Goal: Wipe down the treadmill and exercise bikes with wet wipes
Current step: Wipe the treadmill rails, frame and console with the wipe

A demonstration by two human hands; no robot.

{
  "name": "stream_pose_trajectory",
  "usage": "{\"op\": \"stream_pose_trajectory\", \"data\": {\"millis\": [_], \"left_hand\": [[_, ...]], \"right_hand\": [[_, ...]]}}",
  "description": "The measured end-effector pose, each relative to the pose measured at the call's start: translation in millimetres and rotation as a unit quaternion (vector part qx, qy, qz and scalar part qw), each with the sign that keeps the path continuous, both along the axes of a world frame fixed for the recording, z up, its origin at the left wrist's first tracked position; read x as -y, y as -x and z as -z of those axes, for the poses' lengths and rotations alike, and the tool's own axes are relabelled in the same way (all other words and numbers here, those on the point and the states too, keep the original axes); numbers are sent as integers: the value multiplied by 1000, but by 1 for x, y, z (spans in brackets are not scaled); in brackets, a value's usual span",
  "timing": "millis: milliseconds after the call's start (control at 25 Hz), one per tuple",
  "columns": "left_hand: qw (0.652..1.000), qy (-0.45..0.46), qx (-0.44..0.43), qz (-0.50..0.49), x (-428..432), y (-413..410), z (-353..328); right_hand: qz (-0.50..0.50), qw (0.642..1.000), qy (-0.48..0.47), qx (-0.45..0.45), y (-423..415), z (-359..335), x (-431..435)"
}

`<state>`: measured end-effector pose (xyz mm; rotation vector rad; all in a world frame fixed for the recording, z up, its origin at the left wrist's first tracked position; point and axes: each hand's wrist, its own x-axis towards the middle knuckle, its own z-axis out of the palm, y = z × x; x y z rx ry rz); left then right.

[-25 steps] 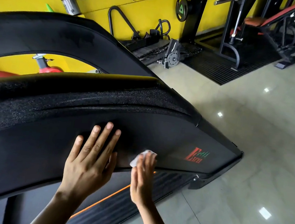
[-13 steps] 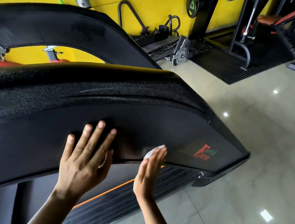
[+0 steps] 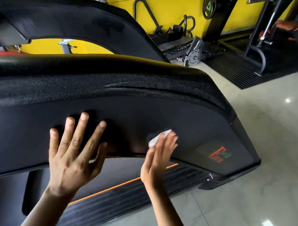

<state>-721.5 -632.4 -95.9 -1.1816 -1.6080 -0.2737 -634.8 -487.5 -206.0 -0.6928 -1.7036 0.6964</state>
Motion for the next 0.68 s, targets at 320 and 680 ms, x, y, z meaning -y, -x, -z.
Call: {"op": "stream_pose_trajectory", "data": {"millis": [320, 680], "left_hand": [[1000, 4, 2, 6, 29, 15, -1], [999, -23, 13, -22, 87, 35, -1]], "right_hand": [[-56, 968, -235, 59, 28, -42, 52], [-46, 980, -193, -15, 61, -114, 96]]}}
